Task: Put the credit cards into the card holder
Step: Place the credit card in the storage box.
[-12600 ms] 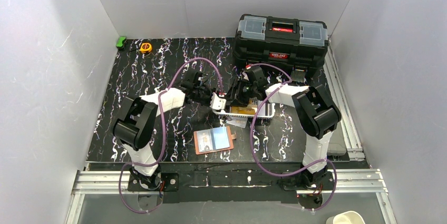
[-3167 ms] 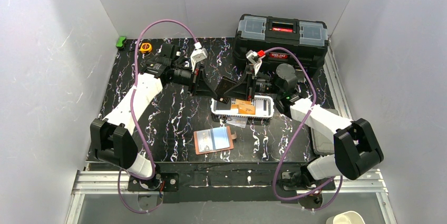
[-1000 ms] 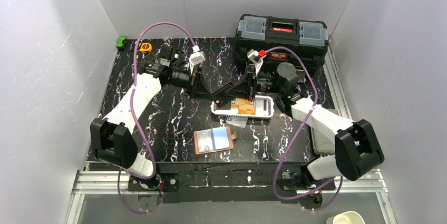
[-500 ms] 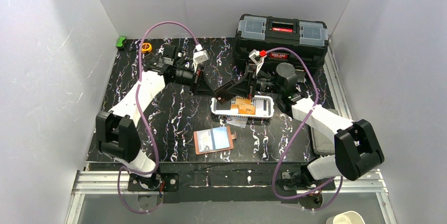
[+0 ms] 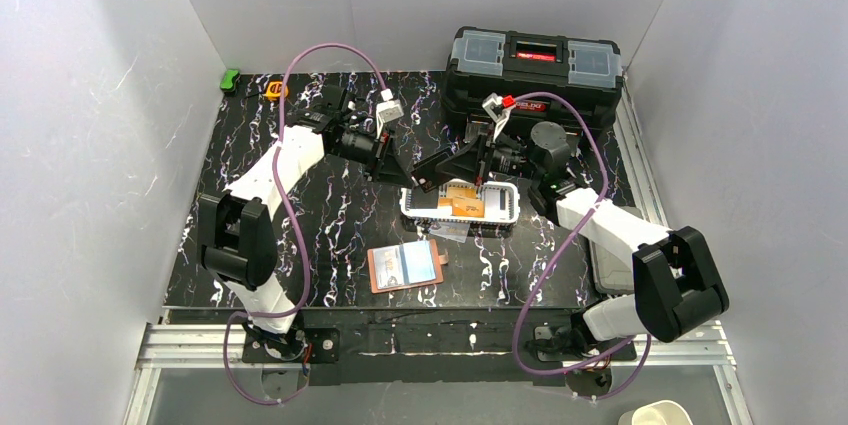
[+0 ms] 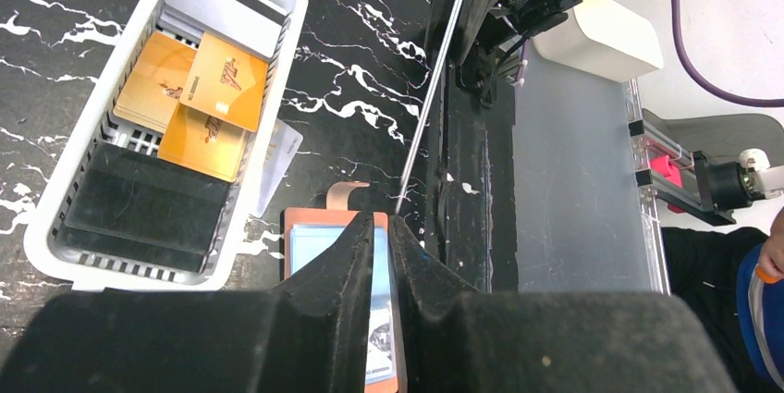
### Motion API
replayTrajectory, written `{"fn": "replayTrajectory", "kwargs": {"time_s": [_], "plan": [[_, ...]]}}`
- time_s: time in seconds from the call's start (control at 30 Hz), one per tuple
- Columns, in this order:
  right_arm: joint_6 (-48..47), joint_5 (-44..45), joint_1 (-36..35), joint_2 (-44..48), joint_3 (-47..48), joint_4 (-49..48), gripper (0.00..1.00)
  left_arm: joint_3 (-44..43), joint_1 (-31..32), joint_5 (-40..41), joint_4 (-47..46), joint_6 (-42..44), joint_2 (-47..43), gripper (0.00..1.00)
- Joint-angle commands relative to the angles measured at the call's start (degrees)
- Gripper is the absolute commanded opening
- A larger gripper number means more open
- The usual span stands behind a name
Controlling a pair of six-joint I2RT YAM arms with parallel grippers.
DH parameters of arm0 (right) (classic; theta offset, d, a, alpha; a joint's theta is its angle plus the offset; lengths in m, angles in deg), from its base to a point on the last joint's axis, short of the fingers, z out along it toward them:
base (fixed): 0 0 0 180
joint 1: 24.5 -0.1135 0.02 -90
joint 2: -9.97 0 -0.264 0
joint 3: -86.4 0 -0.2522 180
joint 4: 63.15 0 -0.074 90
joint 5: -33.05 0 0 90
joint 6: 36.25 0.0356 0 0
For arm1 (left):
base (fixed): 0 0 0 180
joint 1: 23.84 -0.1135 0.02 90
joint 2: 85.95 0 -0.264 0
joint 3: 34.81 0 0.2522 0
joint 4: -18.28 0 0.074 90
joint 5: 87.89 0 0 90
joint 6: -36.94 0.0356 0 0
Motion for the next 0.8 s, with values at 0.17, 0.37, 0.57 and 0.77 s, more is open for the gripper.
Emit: {"fn": "replayTrajectory", "kwargs": {"time_s": [0.17,0.37,0.57,0.77], "plan": [[2.2,-1.75,0.57,0.29,0.47,-7.64,0.01,-2.03,-0.35,-0.96,3.62,2.56,-0.37,0.16],[3.4,-2.7,0.5,-0.75,0.36,-8.95,0.01,-3.74,-0.39,-3.73,4.11,2.57,-0.08,0.33],[3.84,-3.09,0.5,-1.35,0.5,-9.2,0.01,-4.21,-0.39,-5.64,4.45,2.52,-0.41,0.3],[4.27,-3.07,0.5,-1.55,0.63,-9.7,0.01,-4.38,-0.29,-5.58,5.26,3.22,-0.47,0.15]]}}
